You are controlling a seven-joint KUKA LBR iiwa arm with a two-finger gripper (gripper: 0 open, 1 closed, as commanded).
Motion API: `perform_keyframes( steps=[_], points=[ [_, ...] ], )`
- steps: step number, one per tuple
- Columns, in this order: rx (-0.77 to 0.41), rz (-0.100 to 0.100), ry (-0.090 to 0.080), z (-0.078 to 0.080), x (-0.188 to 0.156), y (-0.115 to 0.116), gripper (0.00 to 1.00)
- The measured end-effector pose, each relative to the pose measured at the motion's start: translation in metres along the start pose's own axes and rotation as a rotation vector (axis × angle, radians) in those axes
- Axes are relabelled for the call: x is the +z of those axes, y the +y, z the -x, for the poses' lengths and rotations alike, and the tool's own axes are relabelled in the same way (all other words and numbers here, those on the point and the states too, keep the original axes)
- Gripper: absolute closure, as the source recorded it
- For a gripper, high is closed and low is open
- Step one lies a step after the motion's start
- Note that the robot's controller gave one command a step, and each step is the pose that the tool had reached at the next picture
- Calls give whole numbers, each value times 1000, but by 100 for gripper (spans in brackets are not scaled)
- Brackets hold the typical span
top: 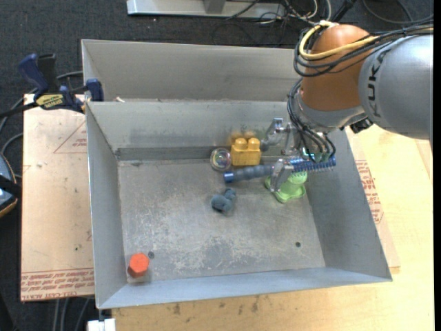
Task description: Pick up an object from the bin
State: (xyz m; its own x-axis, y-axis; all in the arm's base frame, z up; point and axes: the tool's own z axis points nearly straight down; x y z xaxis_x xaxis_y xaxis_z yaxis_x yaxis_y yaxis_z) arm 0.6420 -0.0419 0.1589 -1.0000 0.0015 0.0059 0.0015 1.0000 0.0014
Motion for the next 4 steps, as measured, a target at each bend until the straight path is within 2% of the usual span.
perform_keyframes(
  steps=[1,2,3,4],
  points=[
    [-21,-5,-20,-6,73,-59,0],
    [-54,-3,-12,-7,57,-86,0],
    [-67,-2,-11,-3,53,-109,0],
    [-151,-4,-14,2,86,-109,0]
  ],
)
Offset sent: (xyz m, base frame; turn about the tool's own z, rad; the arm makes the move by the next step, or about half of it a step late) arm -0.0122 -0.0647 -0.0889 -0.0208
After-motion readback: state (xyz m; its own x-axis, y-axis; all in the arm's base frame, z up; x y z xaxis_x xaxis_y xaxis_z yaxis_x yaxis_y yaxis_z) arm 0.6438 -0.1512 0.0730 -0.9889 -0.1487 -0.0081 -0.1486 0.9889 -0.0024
